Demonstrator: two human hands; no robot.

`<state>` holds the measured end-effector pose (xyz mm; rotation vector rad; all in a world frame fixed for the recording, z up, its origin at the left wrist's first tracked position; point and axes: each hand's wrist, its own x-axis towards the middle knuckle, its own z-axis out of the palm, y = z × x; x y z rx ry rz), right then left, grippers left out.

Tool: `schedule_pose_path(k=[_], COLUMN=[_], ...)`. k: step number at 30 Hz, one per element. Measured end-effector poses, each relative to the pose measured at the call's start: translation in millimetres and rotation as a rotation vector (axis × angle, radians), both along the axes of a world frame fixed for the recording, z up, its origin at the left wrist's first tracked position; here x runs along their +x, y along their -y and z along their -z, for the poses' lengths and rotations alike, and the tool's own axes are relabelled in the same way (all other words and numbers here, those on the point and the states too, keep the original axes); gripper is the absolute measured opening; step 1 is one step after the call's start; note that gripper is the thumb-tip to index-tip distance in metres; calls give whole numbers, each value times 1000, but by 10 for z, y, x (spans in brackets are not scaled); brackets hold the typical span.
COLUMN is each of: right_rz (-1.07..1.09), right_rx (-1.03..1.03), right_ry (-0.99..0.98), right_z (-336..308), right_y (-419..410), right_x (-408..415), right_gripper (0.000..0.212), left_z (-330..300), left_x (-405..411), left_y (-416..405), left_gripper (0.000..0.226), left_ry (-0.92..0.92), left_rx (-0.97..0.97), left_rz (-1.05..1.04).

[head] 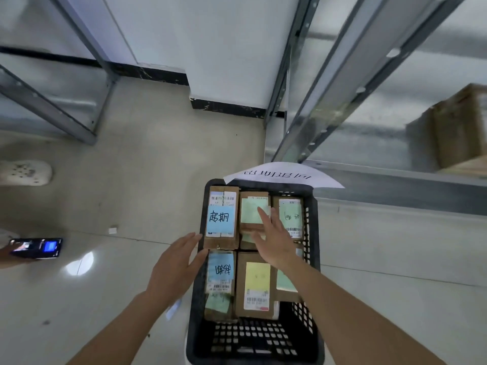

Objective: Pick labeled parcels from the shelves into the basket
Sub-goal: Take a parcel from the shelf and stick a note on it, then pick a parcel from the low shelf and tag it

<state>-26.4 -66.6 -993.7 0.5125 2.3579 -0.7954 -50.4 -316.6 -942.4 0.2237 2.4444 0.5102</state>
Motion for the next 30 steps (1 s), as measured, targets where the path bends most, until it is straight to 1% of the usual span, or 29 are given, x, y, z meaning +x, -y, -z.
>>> schedule_pose_path(k=[4,6,8,10,14,18,21,27,30], right_rz=[-131,-211,-233,-228,-200,-134,-90,-35,17], right_rx=[34,77,116,153,228,287,295,413,459], right_ry=[35,36,21,-25,-169,-229,-275,-354,-423], right_z=[-778,-1279,-1800,-2339,-3517,-4633,-5362,-6701,-7295], right_y=[-240,-420,-616,-821,-1190,-1438,-1540,-1682,-1774], right_x=[248,308,364,437,676,1081,1449,2376,2916], right_gripper=[69,68,69,70,64,67,69,70,63], left_z=[-727,-1120,-1522,-1975,-2984,-4017,-4729,-6043,-6585], left_x=[88,142,193,252,419,690,920,1569,1951], left_y=[-257,-412,-596,-820,-1321,-1715,-1898,-2198,-2341], left_gripper=[50,52,56,59,63,60,59,65,66], left_ry=[-67,-99,-126,-157,-260,-359,-396,-463,-498], left_rx=[4,8,9,15,16,46,94,196,244], left_rz=[39,85,128,157,196,235,239,310,355])
